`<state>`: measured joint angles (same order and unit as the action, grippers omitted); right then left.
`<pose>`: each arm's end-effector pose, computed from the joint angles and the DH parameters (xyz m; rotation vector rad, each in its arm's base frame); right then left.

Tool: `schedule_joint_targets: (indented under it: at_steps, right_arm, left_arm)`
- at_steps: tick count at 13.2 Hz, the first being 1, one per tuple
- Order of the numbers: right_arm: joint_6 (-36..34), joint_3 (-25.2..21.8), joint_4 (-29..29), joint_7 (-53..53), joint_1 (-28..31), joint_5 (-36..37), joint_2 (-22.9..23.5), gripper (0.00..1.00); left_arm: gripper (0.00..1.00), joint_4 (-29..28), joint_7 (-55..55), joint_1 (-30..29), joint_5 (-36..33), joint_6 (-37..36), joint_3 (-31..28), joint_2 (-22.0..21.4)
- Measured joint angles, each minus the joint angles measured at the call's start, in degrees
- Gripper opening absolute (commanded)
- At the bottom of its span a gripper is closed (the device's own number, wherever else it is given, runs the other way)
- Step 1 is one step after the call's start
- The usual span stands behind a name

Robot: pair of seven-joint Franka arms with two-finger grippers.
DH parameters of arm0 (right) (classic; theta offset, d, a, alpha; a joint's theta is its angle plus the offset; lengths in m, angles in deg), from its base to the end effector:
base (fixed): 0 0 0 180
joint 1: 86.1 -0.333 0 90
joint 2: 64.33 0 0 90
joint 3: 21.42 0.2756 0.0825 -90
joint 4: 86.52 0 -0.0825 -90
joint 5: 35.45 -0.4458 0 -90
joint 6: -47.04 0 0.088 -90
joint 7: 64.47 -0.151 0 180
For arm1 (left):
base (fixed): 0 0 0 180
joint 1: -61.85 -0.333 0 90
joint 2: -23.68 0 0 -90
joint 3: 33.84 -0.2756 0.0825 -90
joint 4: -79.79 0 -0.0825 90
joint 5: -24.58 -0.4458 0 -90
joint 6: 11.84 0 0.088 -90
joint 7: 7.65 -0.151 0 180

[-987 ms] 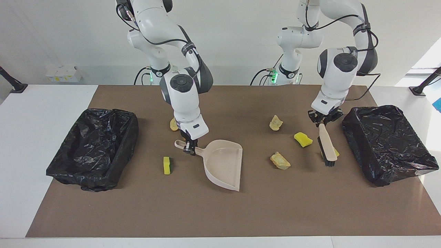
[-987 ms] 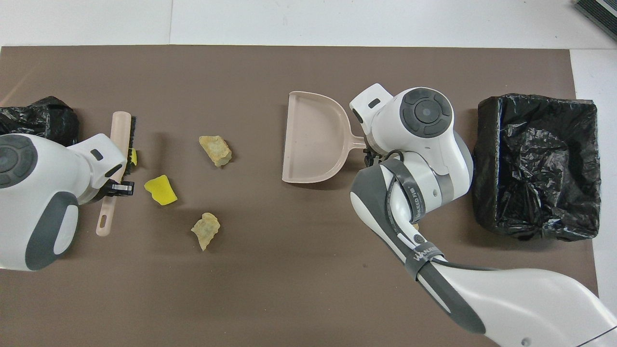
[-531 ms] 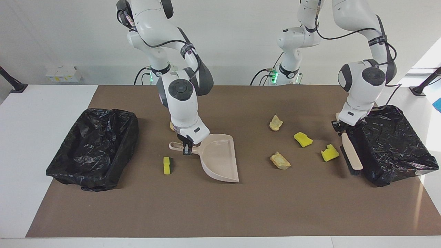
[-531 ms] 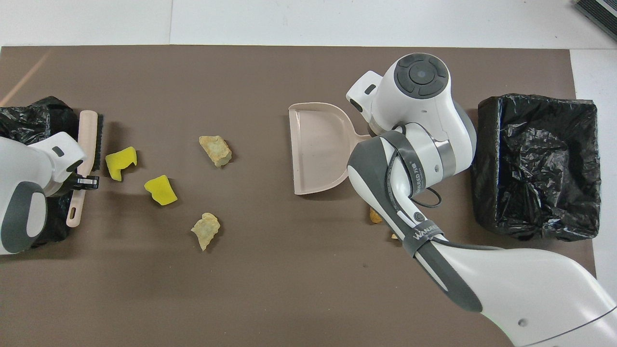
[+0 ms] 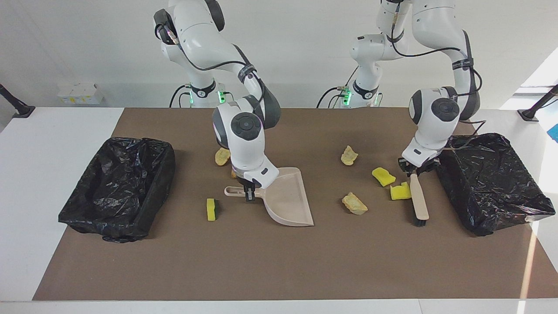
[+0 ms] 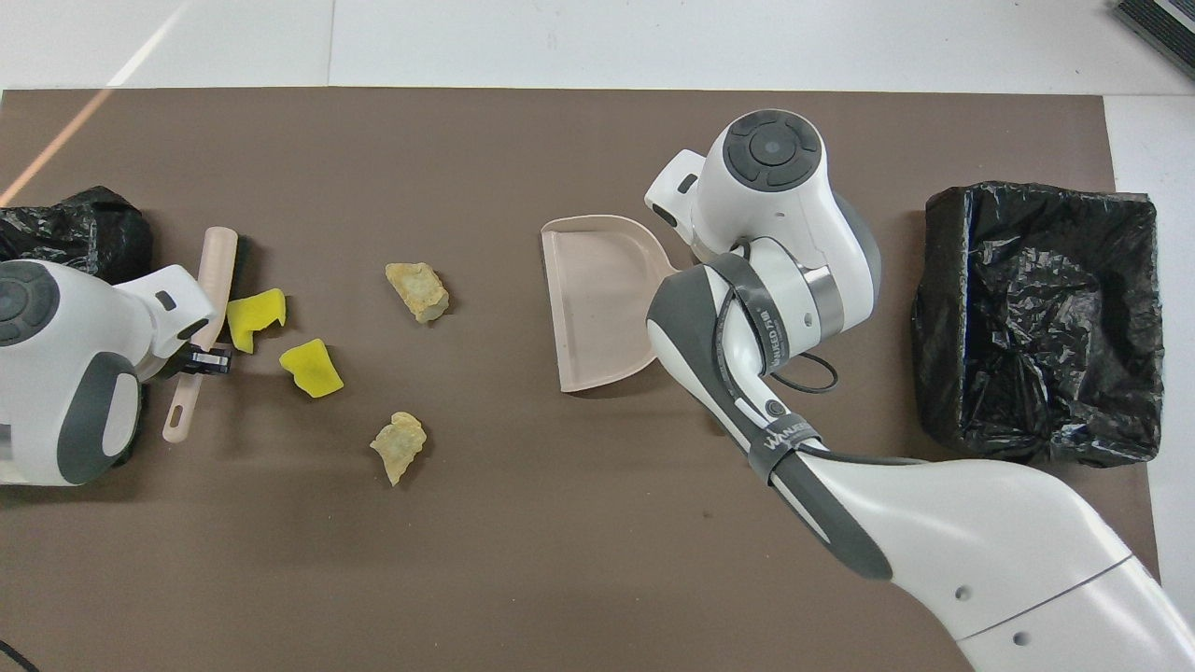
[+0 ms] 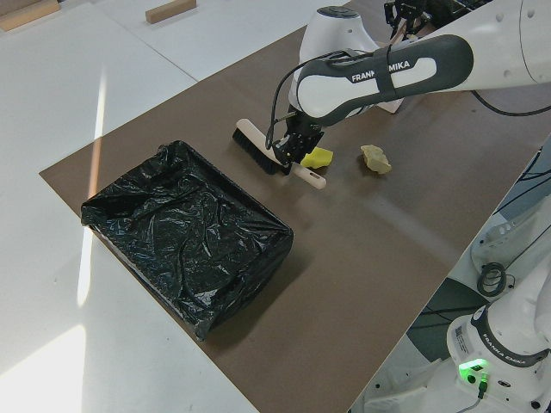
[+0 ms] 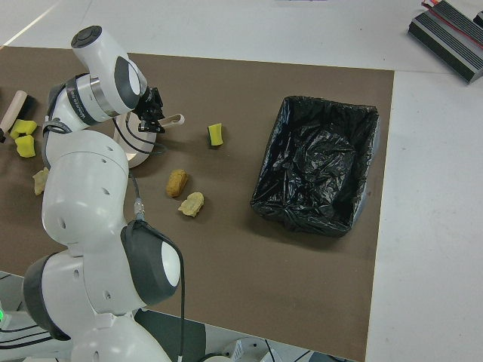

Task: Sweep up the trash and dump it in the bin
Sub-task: 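Sweep sponges and debris into the dustpan with the left gripper's brush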

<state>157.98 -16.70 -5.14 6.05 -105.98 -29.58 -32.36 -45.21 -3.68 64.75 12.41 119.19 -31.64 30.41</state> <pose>0.6798 0.2919 0.2688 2.0668 2.3224 -0.0882 0.5875 -0.0409 0.2107 -2.9768 0.2389 -0.0007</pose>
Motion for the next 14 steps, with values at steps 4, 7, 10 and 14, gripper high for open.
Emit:
schedule_joint_targets:
  at_steps: [4,7,10,14]
  right_arm:
    - [0.4,0.0,-0.2,-0.7,-0.7,0.2,0.0,0.00]
    - [0.4,0.0,-0.3,-1.4,-1.5,1.0,0.0,0.00]
    - [0.4,0.0,-0.4,-1.9,-1.7,1.0,0.0,0.00]
    - [-1.5,0.0,-0.4,-4.2,-1.6,1.0,0.0,0.00]
  left_arm:
    - [0.00,0.0,5.5,5.8,5.1,-0.3,0.1,-0.2]
    - [0.00,0.1,8.5,10.1,10.0,-0.2,0.1,-0.3]
    - [0.00,0.3,9.3,13.9,14.3,0.5,0.2,-0.3]
    - [0.00,0.6,9.4,19.2,18.5,1.0,0.2,-0.3]
